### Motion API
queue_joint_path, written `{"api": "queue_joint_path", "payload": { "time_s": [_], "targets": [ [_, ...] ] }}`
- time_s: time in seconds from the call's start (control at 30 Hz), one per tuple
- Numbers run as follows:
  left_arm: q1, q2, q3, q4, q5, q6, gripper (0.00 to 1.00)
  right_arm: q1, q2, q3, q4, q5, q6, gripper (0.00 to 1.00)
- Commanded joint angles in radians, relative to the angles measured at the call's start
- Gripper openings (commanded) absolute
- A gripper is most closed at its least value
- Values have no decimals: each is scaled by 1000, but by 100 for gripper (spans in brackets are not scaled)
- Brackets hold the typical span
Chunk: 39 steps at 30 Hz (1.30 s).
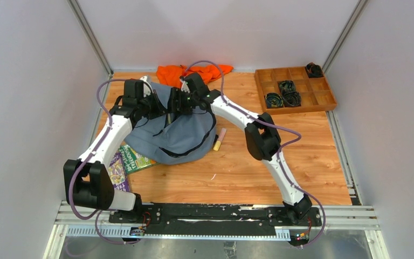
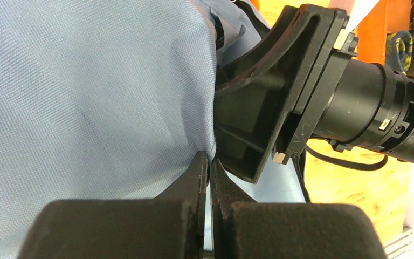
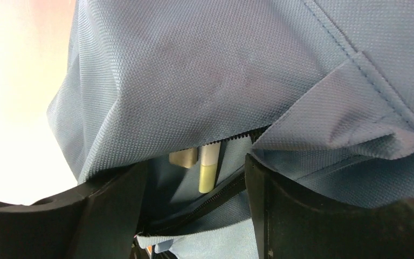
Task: Pack the student bag
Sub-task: Place the stationery in the student bag, then pick up the stationery from the center of the board.
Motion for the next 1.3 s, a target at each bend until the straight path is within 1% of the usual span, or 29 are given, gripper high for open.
{"api": "queue_joint_path", "payload": {
  "time_s": [0.0,0.2,0.3,0.4,0.43,0.5,0.53,0.6,0.63,0.77,0.83,0.93,1.03,1.17,1.27],
  "targets": [
    [-2,-35,12,-2,73,0,0,11,-58,-3,-16,45,-36,73],
    [1,-31,5,22,85,-6,0,11,-298,-331,100,37,-74,71],
    [2,-21,-1,46,100,-23,0,11,-442,-473,107,91,-112,70],
    [3,-13,-7,57,116,-28,0,8,-601,-639,99,236,-137,70],
    [3,-15,-13,63,116,-30,0,7,-669,-699,89,315,-137,70],
    [4,-15,-18,71,116,-32,0,6,-753,-823,51,506,-105,70],
    [4,-15,-18,73,116,-32,0,3,-779,-885,26,594,-73,70],
    [4,-16,-19,78,120,-34,0,-14,-795,-975,-20,666,-5,70],
    [5,-17,-17,79,120,-34,0,-26,-788,-991,-47,675,45,70],
    [6,-15,-17,78,125,-30,0,-29,-712,-978,-127,689,125,70],
    [6,-14,-19,75,128,-29,0,-29,-648,-931,-181,689,153,69],
    [7,-14,-26,75,132,-28,0,-30,-556,-853,-249,645,178,69],
    [7,-17,-28,74,132,-30,0,-29,-499,-812,-265,623,190,67],
    [7,-18,-29,80,134,-33,0,-30,-470,-784,-316,660,211,66],
    [7,-21,-24,75,134,-32,0,-33,-525,-844,-272,652,202,65]
  ]
}}
